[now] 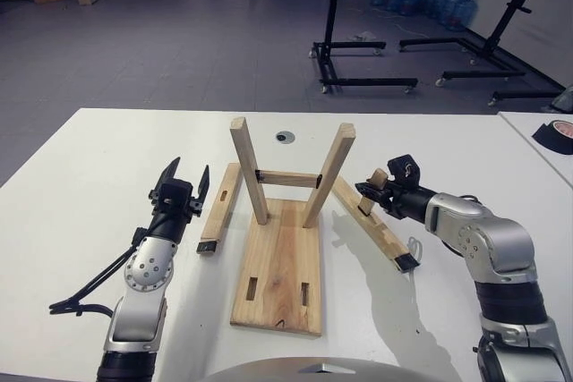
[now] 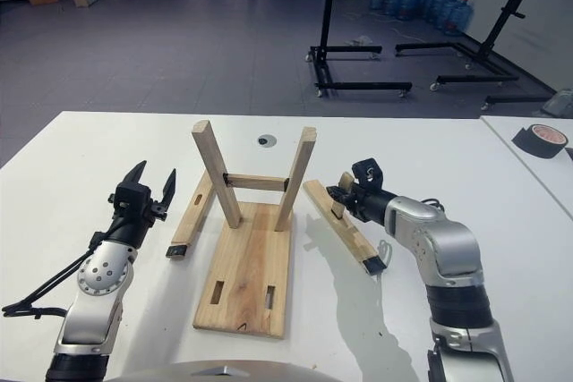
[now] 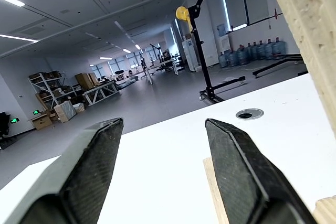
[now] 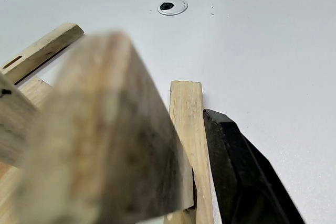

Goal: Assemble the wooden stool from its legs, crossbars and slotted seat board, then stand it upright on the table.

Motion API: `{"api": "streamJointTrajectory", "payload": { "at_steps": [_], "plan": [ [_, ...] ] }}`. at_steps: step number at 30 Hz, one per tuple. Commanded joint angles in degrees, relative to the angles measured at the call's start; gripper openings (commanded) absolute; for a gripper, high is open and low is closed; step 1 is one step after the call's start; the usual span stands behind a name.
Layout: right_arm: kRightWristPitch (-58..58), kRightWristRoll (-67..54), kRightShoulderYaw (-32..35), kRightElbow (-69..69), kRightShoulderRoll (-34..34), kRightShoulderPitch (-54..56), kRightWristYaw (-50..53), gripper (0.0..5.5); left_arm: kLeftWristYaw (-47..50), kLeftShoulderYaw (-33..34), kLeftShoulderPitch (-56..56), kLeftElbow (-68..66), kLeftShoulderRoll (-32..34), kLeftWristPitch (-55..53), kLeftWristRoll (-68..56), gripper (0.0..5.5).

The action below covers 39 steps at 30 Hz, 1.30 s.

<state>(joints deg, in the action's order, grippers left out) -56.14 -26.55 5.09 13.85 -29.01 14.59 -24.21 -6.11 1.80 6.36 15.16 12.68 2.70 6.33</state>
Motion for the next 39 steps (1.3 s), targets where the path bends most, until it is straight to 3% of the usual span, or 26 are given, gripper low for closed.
{"api": "streamJointTrajectory", "payload": {
  "at_steps": [1,9,19,25,29,33,39],
  "plan": [
    [-0.7,-0.2,0.6,0.1,-0.5,2.0,-0.2,2.46,0.6,-0.3,-0.4,-1.2,-0.6,0.6,0.4,2.84],
    [-2.5,-1.8,2.7,2.9,1.0,6.1,1.6,2.46,0.6,0.1,0.5,-1.6,-1.3,1.6,0.0,2.84],
    [-2.7,-10.3,13.0,5.9,7.5,17.9,7.9,2.46,-0.1,0.5,-0.9,-2.2,-1.8,2.2,-2.2,2.84],
    [15.9,6.1,-0.6,10.9,11.4,7.5,14.6,2.46,-1.1,1.5,-2.5,-3.3,-0.8,1.9,-2.9,2.84],
    [23.5,10.2,-6.5,-2.6,14.0,-6.0,11.8,2.46,-1.9,1.4,-3.2,-3.8,-0.1,1.5,-3.3,2.84],
    [26.1,6.8,0.1,-8.3,15.8,-3.8,12.1,2.46,-2.7,1.5,-3.7,-4.3,0.5,1.5,-3.7,2.84],
    [22.4,0.7,5.2,-1.7,16.6,3.0,13.6,2.46,-2.3,1.5,-3.2,-4.3,-0.1,1.7,-3.8,2.84]
  ]
}}
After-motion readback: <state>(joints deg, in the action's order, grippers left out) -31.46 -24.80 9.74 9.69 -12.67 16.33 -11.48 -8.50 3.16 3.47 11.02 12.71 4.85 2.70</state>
